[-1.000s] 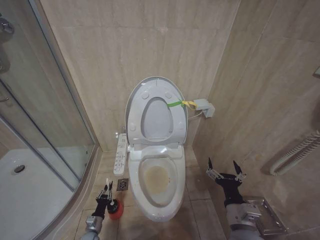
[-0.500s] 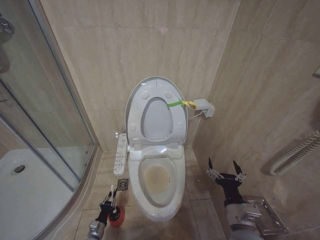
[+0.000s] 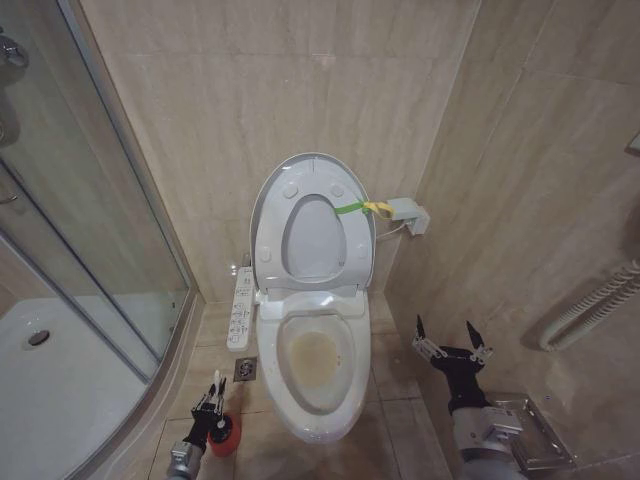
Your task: Open the toilet lid, clean the toilet bowl with a toilet brush, close the toilet lid, and flush.
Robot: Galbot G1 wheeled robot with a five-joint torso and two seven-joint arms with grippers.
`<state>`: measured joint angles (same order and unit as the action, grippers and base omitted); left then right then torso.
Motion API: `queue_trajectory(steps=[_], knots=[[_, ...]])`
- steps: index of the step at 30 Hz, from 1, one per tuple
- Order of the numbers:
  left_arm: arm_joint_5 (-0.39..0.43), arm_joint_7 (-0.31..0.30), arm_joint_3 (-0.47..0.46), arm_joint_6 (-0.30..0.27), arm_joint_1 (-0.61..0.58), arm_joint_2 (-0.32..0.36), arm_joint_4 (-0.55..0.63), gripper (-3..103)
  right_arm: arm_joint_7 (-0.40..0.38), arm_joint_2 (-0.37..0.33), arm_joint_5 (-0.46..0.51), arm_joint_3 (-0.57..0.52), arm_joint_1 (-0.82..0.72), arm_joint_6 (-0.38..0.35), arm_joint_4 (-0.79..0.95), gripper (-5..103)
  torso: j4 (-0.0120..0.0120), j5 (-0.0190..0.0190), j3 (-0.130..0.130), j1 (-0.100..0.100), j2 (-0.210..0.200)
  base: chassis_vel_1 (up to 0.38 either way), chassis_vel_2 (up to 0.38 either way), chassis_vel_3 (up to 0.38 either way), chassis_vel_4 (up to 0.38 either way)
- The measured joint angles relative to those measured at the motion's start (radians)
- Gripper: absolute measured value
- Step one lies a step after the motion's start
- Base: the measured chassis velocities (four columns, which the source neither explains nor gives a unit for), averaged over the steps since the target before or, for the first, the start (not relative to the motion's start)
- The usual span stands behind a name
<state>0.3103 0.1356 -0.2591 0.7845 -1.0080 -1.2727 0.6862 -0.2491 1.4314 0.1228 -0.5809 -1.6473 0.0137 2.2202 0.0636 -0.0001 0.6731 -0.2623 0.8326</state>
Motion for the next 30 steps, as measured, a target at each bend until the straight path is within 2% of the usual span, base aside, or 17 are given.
queue_trajectory(steps=[7, 8, 15, 16, 23, 24, 26, 30], knots=[[-0.007, -0.027, 0.005, -0.027, -0.03, 0.0, 0.056, 17, 0.0, 0.0, 0.0, 0.0, 0.0, 0.0, 0.0, 100, 0.0, 0.0001, 0.0, 0.0, 0.0, 0.0, 0.0, 0.0, 0.0], [-0.007, -0.031, 0.005, -0.032, -0.036, 0.0, 0.063, 30, 0.0, 0.0, 0.0, 0.0, 0.0, 0.0, 0.0, 100, 0.0001, 0.0, 0.0, 0.0, 0.0, 0.0, 0.0, 0.0, 0.0], [-0.012, -0.052, 0.004, -0.042, -0.066, 0.001, 0.104, 30, 0.0, 0.0, 0.0, 0.0, 0.0, 0.0, 0.0, 100, 0.0, 0.0001, 0.0, 0.0, 0.0, 0.0, 0.0, 0.0, 0.0], [-0.018, -0.059, 0.003, -0.041, -0.074, 0.001, 0.114, 57, 0.0, 0.0, 0.0, 0.0, 0.0, 0.0, 0.0, 100, 0.0, 0.0001, 0.0, 0.0, 0.0, 0.0, 0.0, 0.0, 0.0], [-0.043, -0.104, -0.008, -0.029, -0.139, 0.005, 0.2, 57, 0.0, 0.0, 0.0, 0.0, 0.0, 0.0, 0.0, 100, 0.0001, 0.0, 0.0, 0.0, 0.0, 0.0, 0.0, 0.0, 0.0], [-0.05, -0.117, -0.012, -0.028, -0.169, 0.007, 0.245, 84, 0.0, 0.0, 0.0, 0.0, 0.0, 0.0, 0.0, 100, -0.0001, 0.0, 0.0, 0.0, 0.0, 0.0, 0.0, 0.0, 0.0], [-0.09, -0.15, -0.031, -0.011, -0.221, 0.009, 0.323, 84, 0.0, 0.0, 0.0, 0.0, 0.0, 0.0, 0.0, 100, -0.0001, 0.0, 0.0, 0.0, 0.0, 0.0, 0.0, 0.0, 0.0], [-0.147, -0.195, -0.061, -0.007, -0.271, 0.01, 0.396, 84, 0.0, 0.0, 0.0, 0.0, 0.0, 0.0, 0.0, 100, 0.0, 0.0001, 0.0, 0.0, 0.0, 0.0, 0.0, 0.0, 0.0]])
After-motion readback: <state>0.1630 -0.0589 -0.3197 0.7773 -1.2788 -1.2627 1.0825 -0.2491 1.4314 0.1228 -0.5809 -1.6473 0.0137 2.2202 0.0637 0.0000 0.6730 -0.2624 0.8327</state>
